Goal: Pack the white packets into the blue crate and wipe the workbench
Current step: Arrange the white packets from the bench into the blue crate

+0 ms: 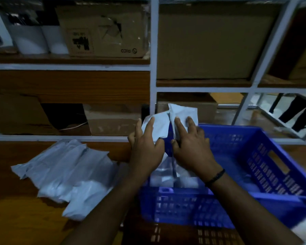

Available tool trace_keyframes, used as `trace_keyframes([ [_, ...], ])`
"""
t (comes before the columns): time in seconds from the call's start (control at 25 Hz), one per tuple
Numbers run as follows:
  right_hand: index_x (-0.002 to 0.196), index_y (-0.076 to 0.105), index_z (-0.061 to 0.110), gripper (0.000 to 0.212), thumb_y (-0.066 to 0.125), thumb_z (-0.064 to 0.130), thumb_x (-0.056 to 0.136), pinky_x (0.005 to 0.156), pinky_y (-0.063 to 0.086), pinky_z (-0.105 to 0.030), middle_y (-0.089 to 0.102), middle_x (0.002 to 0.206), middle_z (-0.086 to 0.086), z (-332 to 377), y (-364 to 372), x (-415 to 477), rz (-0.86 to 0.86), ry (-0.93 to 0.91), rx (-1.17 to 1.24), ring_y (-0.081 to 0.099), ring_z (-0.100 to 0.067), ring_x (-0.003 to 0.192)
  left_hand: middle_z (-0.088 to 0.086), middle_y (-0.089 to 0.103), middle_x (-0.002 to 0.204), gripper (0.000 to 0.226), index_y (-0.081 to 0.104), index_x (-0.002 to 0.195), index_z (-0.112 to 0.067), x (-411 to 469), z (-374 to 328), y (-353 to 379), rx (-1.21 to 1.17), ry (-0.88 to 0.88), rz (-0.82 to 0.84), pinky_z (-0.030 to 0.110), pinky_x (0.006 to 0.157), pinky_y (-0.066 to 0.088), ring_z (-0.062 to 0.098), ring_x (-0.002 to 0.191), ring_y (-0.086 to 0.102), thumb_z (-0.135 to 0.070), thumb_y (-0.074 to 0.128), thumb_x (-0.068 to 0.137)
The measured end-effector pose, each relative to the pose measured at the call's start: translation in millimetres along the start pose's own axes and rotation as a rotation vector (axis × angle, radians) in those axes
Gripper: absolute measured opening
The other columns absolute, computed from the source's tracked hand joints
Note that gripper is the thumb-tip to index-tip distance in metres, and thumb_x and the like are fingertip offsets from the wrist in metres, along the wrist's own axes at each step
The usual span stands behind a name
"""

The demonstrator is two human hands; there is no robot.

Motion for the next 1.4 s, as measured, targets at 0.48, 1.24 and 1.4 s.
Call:
trace_keyframes([
  [0.48, 0.117, 0.055, 0.009, 0.045, 0.072, 0.018, 0.076, 0.085, 0.057, -0.039, 0.066, 0.103, -0.012, -198.7, 37.5, 31.5, 0.627, 0.02, -0.064, 0.065, -0.03, 0.098, 0.012, -0.023, 0.167, 0.071, 0.002, 0.163, -0.033, 0.9, -61.2, 227.3, 0.492, -0.229, 0.615, 0.051, 0.122, 0.012, 0.047, 0.153, -0.005, -0.035, 0.045, 0.107],
  [1.24, 0.158, 0.01, 0.012, 0.128, 0.063, 0.072, 0.058, 0.118, 0.029, -0.045, 0.008, 0.161, -0.021, -253.5, 148.3, 20.7, 0.966, -0.106, -0.31, 0.021, -0.041, 0.146, 0.01, -0.027, 0.166, 0.134, -0.021, 0.159, -0.027, 49.5, 19.3, 283.3, 0.957, 0.051, 1.094, 0.052, 0.126, 0.012, 0.041, 0.156, -0.007, -0.066, 0.077, 0.077],
  [1.4, 0.155, 0.023, 0.013, 0.116, 0.051, 0.081, 0.065, 0.116, 0.03, -0.046, 0.018, 0.159, -0.02, -252.8, 147.2, 27.6, 0.907, -0.081, -0.196, 0.028, -0.042, 0.141, 0.011, -0.023, 0.168, 0.129, -0.018, 0.161, -0.025, 47.1, 34.4, 279.2, 0.909, 0.043, 1.015, 0.049, 0.124, 0.008, 0.04, 0.156, -0.006, -0.073, 0.07, 0.079],
])
Point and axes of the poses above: each hand's wrist, its own x-axis towards the middle knuckle, its own y-axis out of the palm, z = x × y, the point moved 6 cm from there along x, towards the middle knuckle
